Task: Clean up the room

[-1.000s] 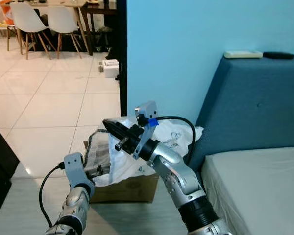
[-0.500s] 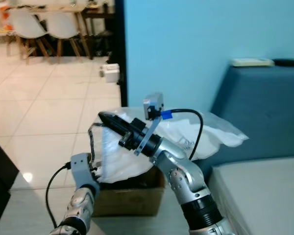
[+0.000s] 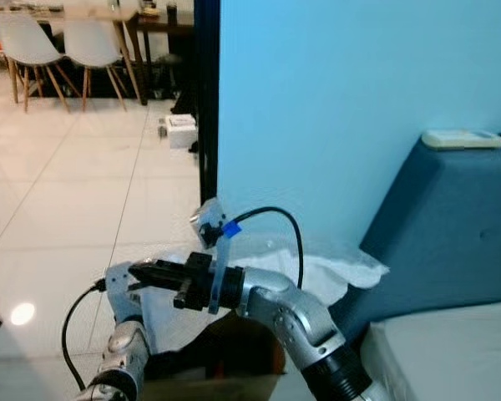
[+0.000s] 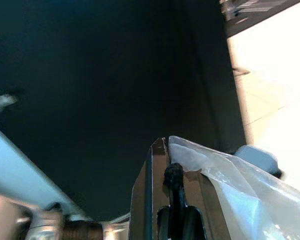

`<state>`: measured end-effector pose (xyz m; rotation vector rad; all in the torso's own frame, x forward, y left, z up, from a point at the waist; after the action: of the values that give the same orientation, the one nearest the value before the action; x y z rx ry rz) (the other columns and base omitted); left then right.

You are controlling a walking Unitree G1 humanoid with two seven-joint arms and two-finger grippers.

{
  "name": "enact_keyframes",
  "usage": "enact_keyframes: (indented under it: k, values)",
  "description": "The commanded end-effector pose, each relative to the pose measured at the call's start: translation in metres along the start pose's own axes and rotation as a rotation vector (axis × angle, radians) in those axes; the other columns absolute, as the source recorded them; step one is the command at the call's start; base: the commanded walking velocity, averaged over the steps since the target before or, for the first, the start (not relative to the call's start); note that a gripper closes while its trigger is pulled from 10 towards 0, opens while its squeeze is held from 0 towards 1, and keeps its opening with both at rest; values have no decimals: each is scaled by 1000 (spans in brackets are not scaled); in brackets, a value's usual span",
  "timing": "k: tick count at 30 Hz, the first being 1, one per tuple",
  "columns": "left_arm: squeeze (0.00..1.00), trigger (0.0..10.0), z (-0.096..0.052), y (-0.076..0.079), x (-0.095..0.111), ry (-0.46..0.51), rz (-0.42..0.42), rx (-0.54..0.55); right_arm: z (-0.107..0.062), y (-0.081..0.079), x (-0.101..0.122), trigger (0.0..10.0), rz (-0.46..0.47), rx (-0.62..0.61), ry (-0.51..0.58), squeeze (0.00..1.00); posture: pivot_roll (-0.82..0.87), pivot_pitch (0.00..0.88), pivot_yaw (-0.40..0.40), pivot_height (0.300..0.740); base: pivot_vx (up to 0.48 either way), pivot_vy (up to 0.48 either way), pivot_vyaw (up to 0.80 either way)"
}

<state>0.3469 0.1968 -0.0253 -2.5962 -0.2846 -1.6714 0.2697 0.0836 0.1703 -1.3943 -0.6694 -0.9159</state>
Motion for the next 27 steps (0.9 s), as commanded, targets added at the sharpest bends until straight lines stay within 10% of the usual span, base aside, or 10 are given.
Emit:
enact_keyframes:
  k: [1,11,16,19,22,27]
  values:
    - [0,10000,-2,7,-8,-27,-1,-15,1,-14,-11,10000,52,81,-69,0,-85,0,-37,715,0,0,0]
    - [0,10000,-3,5,-10,-28,0,-7,9,-24,-28,10000,224,146,-133,0,-73,0,-47,715,0,0,0]
    - [0,10000,-2,-8,-2,3,49,31,-4,42,-57,10000,182,-193,-253,0,-57,0,-56,715,0,0,0]
    - [0,10000,-1,-11,2,13,72,40,-9,54,-60,10000,177,-257,-266,0,-57,0,-57,715,0,0,0]
    - [0,10000,3,-40,45,134,306,149,-43,101,-67,10000,55,-517,-330,0,-52,0,-59,715,0,0,0]
    - [0,10000,1,-62,114,335,414,255,-51,112,-63,10000,23,-556,-314,0,-44,0,-60,715,0,0,0]
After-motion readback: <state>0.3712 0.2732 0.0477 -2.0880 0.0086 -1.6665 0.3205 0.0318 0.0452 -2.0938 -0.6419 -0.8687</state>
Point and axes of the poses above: a point about 5 cm out from each wrist's last joint towards the gripper, its own z axis pointing out of the wrist towards the gripper, its own x axis along the axis of the wrist's last joint, y = z × x, the point moved 6 cm from there along z, pointing out of the wrist towards the gripper, and after that the axes turned 10 degrees about z, right-handed, at the moved point
